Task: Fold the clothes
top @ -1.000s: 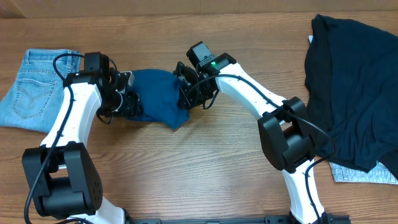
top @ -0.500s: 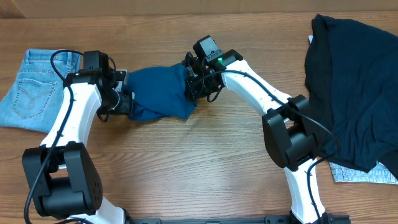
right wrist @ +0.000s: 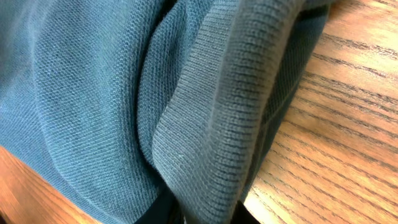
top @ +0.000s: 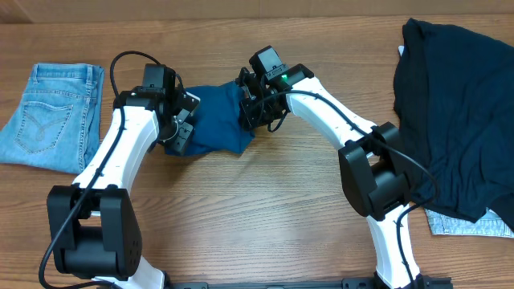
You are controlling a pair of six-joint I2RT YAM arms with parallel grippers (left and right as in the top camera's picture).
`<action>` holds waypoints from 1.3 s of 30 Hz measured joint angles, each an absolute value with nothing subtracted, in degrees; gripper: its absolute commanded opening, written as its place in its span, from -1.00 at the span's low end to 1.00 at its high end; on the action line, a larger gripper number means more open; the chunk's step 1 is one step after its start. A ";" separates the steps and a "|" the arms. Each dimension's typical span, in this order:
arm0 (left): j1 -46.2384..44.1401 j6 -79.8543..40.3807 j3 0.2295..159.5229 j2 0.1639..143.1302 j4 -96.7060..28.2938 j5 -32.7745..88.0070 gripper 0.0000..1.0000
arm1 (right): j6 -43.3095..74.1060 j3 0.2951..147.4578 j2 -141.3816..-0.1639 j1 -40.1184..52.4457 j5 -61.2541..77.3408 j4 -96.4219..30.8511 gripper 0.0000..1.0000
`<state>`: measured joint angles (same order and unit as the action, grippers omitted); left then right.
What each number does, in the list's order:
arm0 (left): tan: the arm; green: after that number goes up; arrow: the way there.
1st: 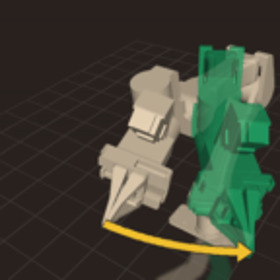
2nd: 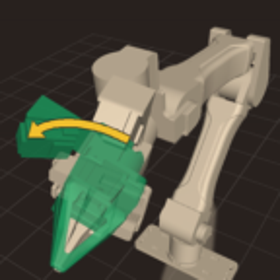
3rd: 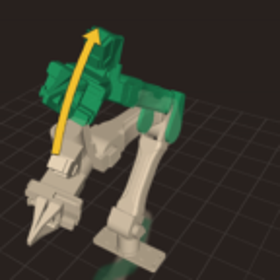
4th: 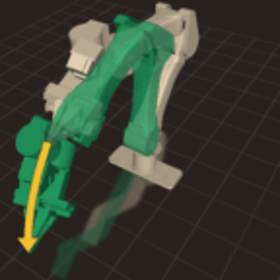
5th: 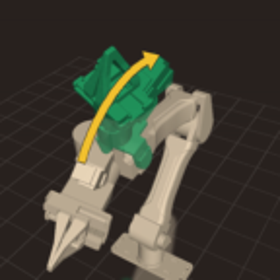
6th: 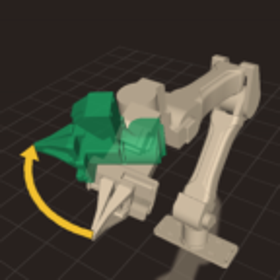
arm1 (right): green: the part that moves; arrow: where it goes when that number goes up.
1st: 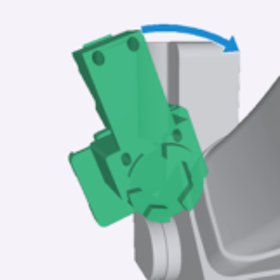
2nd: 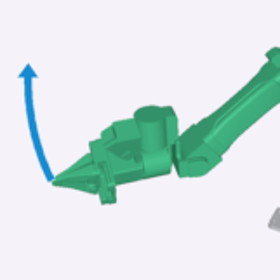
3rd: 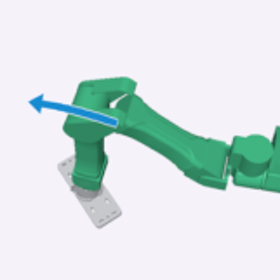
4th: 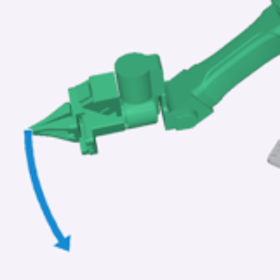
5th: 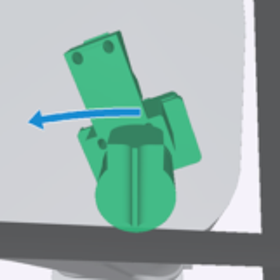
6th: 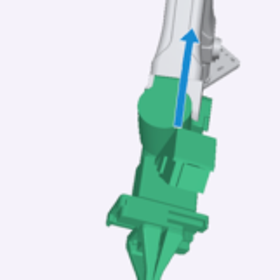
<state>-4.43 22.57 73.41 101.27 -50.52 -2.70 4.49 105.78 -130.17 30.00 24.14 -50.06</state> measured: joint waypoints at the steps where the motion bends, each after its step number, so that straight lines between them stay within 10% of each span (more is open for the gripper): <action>1: -4.43 22.76 73.30 101.27 -50.11 -2.87 0.10 | 4.47 105.78 -130.17 30.00 24.14 -50.13 -0.66; 7: -4.43 24.25 71.77 101.27 -49.45 -5.15 -0.17 | 4.49 105.78 -130.17 30.00 24.10 -50.15 -0.66; 10: -4.43 24.86 70.89 101.27 -48.23 -5.48 -0.92 | 4.49 105.78 -130.17 30.00 24.05 -50.24 -0.66; 31: -4.54 7.73 69.76 101.27 -65.14 -3.40 -0.91 | 15.18 105.78 -130.17 30.00 24.64 -45.19 -0.54; 35: -4.54 7.14 67.83 101.27 -65.19 -1.08 -0.31 | 16.67 105.78 -130.17 29.93 24.69 -42.83 -0.16; 39: -4.54 6.31 67.35 101.27 -65.32 -0.56 -0.12 | 17.08 105.78 -130.17 29.61 27.07 -41.47 -0.05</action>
<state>-4.54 6.31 67.35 101.27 -65.32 -0.56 17.08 105.78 -130.17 29.61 27.07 -41.47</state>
